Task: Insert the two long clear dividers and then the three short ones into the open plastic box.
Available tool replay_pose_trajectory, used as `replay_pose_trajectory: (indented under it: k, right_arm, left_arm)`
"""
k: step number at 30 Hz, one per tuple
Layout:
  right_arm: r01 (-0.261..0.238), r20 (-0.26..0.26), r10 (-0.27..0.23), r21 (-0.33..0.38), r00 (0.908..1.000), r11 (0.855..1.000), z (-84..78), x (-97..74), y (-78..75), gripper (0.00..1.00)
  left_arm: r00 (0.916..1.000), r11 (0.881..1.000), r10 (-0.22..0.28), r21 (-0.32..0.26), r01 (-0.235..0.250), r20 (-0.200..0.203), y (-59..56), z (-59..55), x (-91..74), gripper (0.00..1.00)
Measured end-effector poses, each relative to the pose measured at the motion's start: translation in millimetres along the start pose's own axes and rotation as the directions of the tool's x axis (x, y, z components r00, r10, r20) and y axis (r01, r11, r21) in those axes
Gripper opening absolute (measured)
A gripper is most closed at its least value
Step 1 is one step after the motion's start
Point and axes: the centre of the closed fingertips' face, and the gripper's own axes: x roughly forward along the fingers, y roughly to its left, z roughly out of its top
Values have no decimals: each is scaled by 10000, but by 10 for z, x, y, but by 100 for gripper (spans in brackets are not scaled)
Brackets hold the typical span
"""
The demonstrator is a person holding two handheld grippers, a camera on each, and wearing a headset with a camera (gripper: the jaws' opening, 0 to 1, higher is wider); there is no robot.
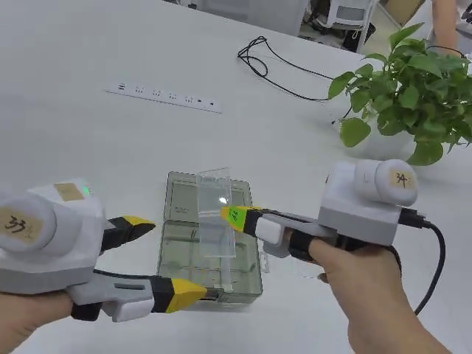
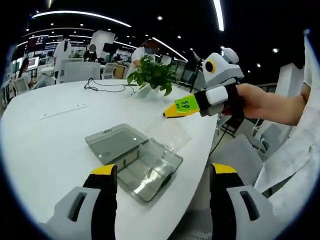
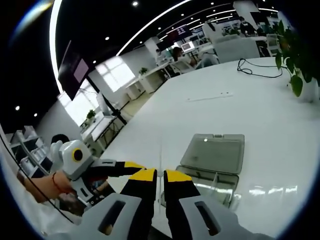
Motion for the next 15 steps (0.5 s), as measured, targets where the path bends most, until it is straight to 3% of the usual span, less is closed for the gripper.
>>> replay_pose_trajectory:
  k: [9, 11, 15]
  right_arm:
    - [726, -776, -706, 241, 9945, 9971, -136, 58, -110, 7]
    - [990, -1174, -933, 429, 9887, 9942, -214, 82, -138, 7]
    - [1412, -1209, -1325, 666, 9838, 9877, -250, 131, -190, 7]
  left_arm:
    - [9988, 9975, -423, 560, 437, -266, 64, -127, -66, 89]
    - [9978, 9958, -551, 713, 576, -358, 75, -155, -69, 91]
    - [9949, 9898, -844, 1101, 900, -544, 71, -213, -74, 95]
